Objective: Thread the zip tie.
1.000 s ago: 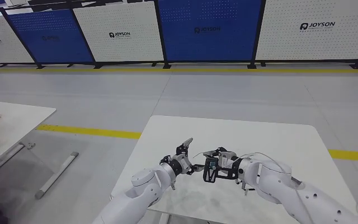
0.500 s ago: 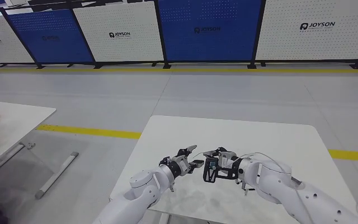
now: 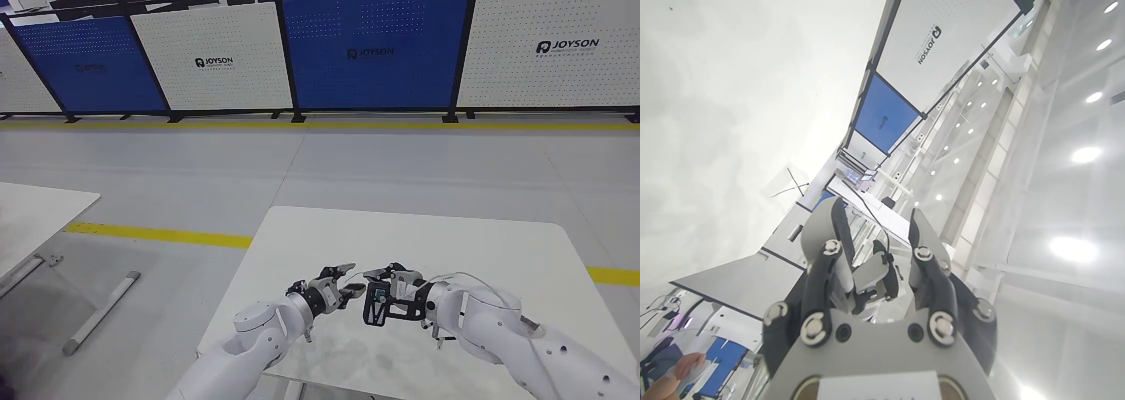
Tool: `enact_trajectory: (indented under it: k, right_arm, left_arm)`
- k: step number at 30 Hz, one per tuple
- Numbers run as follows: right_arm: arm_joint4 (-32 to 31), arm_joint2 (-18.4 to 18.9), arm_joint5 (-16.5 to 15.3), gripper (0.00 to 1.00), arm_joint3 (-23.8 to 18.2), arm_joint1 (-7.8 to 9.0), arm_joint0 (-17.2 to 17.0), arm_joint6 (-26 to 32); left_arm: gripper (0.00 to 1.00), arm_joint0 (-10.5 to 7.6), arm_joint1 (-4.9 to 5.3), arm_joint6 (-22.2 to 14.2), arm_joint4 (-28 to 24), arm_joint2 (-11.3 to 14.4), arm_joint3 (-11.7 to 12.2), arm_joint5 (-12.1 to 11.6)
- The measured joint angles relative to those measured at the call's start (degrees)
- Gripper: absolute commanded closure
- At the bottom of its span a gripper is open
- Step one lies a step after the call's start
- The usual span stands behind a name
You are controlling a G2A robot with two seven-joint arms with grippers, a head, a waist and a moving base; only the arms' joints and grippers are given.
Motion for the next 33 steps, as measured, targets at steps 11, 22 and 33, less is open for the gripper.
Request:
enact_trajectory:
  k: [11, 22, 33]
  right_arm:
    - [0.0, 0.0, 0.0, 1.00, 0.0, 0.00, 0.0, 0.0]
    - [0.0, 0.1, 0.1, 1.00, 0.0, -0.01, -0.1, 0.0]
    - [-0.8, 4.5, 0.1, 0.00, -0.5, 0.71, -4.2, -0.6]
  left_arm:
    - [0.95, 0.11, -0.31, -0.4, -0.4, -0.7, 0.3, 0.6]
    - [1.00, 0.49, -0.55, -1.1, 0.2, -1.1, 0.1, 1.0]
    - [1.00, 1.15, -0.84, 0.2, 3.8, -1.1, 0.1, -1.3]
